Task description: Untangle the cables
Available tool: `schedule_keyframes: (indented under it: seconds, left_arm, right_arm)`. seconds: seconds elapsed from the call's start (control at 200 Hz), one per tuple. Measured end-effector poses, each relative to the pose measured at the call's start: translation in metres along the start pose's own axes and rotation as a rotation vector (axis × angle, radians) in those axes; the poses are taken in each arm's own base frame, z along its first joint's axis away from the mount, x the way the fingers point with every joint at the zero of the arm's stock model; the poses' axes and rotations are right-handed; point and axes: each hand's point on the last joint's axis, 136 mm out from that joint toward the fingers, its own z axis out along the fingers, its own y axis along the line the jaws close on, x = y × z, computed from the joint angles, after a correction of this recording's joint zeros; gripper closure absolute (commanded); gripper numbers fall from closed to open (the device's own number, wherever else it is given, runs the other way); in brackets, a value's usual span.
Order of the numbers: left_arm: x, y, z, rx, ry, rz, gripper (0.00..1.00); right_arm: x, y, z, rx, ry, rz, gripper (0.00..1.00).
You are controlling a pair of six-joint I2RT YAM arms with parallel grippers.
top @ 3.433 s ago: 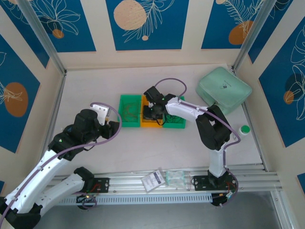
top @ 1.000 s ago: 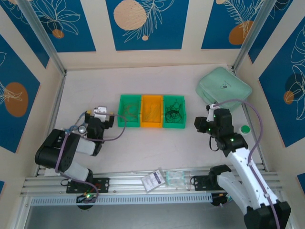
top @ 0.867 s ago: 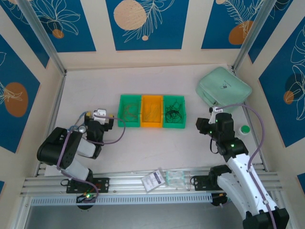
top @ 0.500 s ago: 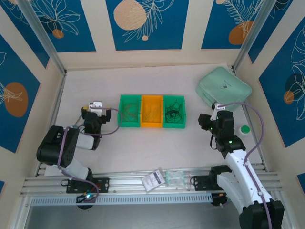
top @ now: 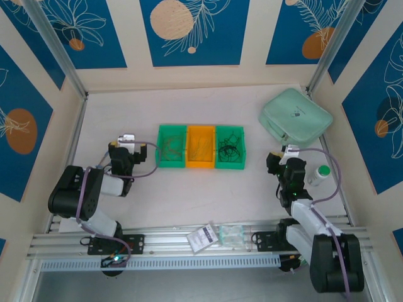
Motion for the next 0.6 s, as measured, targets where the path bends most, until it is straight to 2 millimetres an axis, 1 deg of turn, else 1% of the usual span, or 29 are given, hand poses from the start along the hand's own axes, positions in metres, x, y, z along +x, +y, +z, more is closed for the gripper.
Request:
schedule_keyframes:
  seconds: [0.09,0.19,0.31,0.46,0.6]
  left_arm:
    - [0.001,0.000,0.000,0.000,0.003,0.001,0.00]
    - [0.002,0.000,0.000,0.001,0.009,0.002,0.00]
    - [0.003,0.000,0.000,0.001,0.010,0.003,0.00]
    - [0.003,0.000,0.000,0.001,0.012,0.003,0.00]
    - [0.003,0.000,0.000,0.001,0.012,0.003,0.00]
  right_arm:
    - [-0.008,0.004,0.010,-0.022,-0.043,-0.025,0.68]
    - [-0.008,0.008,0.021,-0.052,-0.061,-0.051,0.68]
    - [-0.001,0.011,0.032,-0.077,-0.053,-0.079,0.68]
    - [0.002,0.017,0.042,-0.119,-0.064,-0.104,0.68]
    - [0.015,0.019,0.053,-0.142,-0.044,-0.117,0.68]
